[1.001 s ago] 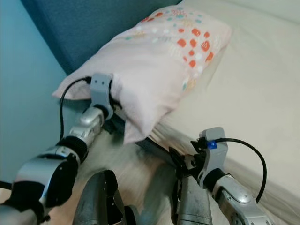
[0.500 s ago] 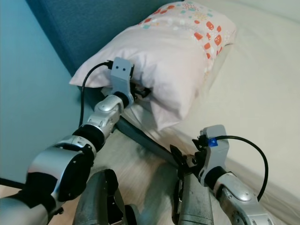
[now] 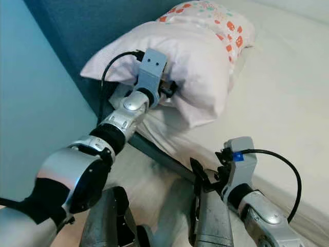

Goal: Clean up the room

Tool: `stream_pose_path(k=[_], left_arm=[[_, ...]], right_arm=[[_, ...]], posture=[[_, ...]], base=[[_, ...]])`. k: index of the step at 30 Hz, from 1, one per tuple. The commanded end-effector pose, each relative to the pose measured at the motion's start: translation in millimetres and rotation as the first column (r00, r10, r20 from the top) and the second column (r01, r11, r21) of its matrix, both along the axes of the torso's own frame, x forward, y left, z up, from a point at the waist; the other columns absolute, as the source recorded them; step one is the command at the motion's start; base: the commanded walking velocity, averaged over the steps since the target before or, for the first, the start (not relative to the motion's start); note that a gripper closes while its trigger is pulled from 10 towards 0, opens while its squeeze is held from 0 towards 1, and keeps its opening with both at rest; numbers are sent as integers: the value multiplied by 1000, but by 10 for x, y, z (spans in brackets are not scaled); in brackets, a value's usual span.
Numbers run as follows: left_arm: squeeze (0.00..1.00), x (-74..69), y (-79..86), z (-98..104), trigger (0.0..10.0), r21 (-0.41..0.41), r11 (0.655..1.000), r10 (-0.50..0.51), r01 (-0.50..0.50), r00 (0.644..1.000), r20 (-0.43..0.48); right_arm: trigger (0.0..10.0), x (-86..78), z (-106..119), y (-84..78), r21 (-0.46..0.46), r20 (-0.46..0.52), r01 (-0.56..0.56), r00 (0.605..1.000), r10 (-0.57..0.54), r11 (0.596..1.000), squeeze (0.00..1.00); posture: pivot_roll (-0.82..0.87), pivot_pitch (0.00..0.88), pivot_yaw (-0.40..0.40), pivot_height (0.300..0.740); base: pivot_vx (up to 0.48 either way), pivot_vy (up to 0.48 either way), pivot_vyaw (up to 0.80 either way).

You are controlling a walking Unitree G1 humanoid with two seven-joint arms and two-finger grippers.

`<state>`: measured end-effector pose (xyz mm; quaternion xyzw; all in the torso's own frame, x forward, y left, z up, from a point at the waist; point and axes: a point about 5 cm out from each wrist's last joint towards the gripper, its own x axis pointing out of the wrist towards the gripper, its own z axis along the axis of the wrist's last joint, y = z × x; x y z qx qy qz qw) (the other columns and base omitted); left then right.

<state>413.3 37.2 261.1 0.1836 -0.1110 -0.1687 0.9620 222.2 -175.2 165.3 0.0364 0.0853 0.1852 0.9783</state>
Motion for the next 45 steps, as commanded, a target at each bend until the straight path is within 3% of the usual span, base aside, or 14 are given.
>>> stream_pose_path(k=[1,4,9,15,17,18,20,23,26,29,32,35,40,45], left_arm=[[0,10,-17,90,10000,79,997,23,-26,999,41],[0,48,80,160,10000,212,969,108,-129,988,110],[0,54,88,154,10000,284,946,124,-157,984,131],[0,41,106,-57,10000,384,909,126,-163,985,121],[0,38,252,-324,10000,450,878,158,-163,986,50],[0,38,252,-324,10000,450,878,158,-163,986,50],[0,-2,518,-726,10000,467,874,213,-134,969,-122],[0,-26,596,-847,10000,461,879,223,-118,958,-180],[0,-145,969,-1240,10000,507,856,287,-102,909,-301],[0,-176,1091,-1311,10000,523,845,314,-116,898,-309],[0,-233,1362,-1401,10000,536,827,383,-172,870,-311],[0,-310,1668,-1469,10000,527,816,443,-236,841,-310],[0,-447,1961,-1599,10000,496,804,521,-328,791,-321],[0,-733,2381,-1775,10000,169,735,664,-657,646,-375]], right_arm=[[10000,-52,-6,21,15,-15,-8,1000,8,1000,0],[10000,-81,24,16,15,-10,-3,1000,3,1000,0],[10000,-98,38,8,14,-7,1,1000,-1,1000,0],[10000,-77,38,29,13,-6,-8,1000,8,1000,0],[10000,-97,10,72,2,-26,-54,998,54,999,0],[10000,-97,10,72,2,-26,-54,998,54,999,0],[10000,-117,-22,120,2,-51,-122,991,122,993,0],[10000,-113,-21,135,3,-53,-141,989,141,990,0],[10000,-49,19,211,23,-37,-212,976,213,977,0],[10000,-21,37,241,32,-28,-233,972,234,972,0],[10000,48,61,305,41,-13,-296,955,297,954,0],[10000,95,31,344,-14,-34,-357,934,357,934,0],[10000,253,-11,338,-49,-39,-349,937,347,936,0],[10000,663,-149,520,-71,-54,-421,907,418,905,0]], posture=[[-286,414,71,500],[-312,417,75,500],[-322,410,75,500],[-317,398,76,500],[-299,375,79,500],[-299,375,79,500],[-279,357,76,500],[-270,345,72,500],[-237,303,66,500],[-228,290,64,500],[-204,249,62,500],[-183,224,54,500],[-136,204,28,500],[-19,196,-29,500]], base=[[0,0,0],[0,0,0],[0,0,0],[0,0,0],[0,0,0],[0,0,0],[0,0,0],[0,0,0],[0,0,0],[0,0,0],[0,0,0],[0,0,0],[0,0,0],[0,0,0]])
